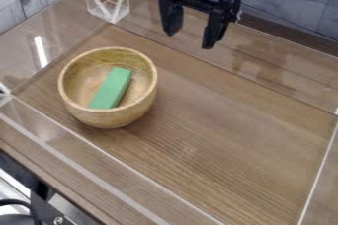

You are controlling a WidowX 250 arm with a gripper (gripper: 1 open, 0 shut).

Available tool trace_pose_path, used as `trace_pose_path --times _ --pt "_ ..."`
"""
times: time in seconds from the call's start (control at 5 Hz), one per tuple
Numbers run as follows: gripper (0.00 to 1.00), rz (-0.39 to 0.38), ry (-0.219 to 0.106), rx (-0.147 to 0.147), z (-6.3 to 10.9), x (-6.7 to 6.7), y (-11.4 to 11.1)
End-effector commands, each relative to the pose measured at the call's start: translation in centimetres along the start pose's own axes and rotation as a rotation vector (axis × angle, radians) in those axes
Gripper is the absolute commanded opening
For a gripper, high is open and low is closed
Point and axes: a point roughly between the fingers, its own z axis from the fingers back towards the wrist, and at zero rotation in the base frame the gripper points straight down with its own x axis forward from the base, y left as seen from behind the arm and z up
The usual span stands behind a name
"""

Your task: Move green object from inside the wooden bowl to the table next to it

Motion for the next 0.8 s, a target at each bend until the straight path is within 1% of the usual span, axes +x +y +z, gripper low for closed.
trace_pose_path --times 0.0,0.2,0.4,0.6 --pt "1.00 0.012 0.001 -0.007 0.0 -1.0 1.3" --pt "1.00 0.013 -0.007 -0.011 -0.2 -2.7 3.8" --pt "1.00 -0.078 -0.036 -0.013 -0.5 -3.5 6.8" --pt "1.00 -0.139 -0.066 -0.011 -0.9 -4.1 8.7"
